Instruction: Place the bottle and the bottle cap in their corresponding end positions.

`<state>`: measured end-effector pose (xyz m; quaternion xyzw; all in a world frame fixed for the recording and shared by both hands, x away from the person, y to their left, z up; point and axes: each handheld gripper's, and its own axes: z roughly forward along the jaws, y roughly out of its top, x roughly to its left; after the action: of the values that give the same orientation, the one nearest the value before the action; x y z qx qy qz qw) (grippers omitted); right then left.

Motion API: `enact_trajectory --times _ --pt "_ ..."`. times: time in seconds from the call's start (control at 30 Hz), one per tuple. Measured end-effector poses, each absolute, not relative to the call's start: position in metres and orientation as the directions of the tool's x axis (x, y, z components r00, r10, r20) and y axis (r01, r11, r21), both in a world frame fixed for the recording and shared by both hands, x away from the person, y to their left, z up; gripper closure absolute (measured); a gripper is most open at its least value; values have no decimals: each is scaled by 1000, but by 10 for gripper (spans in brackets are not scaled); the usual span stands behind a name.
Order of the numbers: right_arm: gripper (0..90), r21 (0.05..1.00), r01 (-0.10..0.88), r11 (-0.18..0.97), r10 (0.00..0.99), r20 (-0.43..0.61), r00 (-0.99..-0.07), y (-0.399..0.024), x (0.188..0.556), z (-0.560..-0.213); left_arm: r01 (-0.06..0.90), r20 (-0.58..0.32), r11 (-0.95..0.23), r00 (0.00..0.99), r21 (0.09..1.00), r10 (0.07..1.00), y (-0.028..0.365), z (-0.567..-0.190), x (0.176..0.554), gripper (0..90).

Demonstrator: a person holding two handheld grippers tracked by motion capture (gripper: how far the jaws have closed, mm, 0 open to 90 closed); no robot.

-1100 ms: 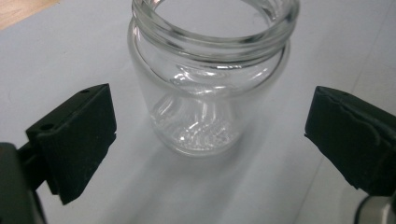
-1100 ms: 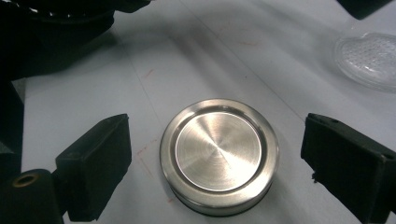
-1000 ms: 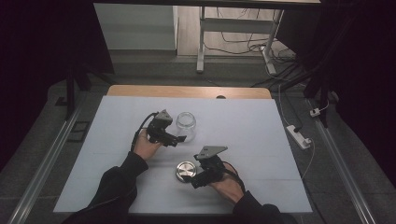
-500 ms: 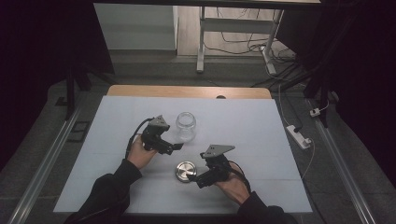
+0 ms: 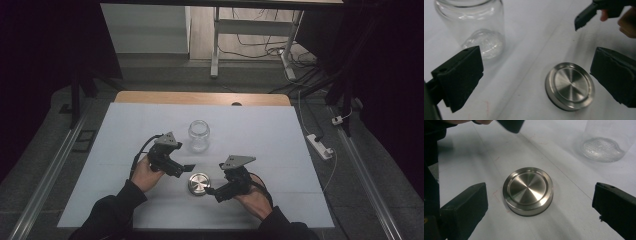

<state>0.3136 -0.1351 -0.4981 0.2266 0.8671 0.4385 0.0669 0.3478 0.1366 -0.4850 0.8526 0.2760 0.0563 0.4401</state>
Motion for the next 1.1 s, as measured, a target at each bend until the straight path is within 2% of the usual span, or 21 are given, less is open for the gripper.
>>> enact_trajectory --times 0.43,1.1 --pt "1 800 323 506 455 70 -888 -144 309 -492 425 -190 -422 849 801 494 145 -483 325 0" --pt "0 802 335 495 504 50 -862 -171 297 -485 444 -215 -375 829 814 516 174 -482 290 0"
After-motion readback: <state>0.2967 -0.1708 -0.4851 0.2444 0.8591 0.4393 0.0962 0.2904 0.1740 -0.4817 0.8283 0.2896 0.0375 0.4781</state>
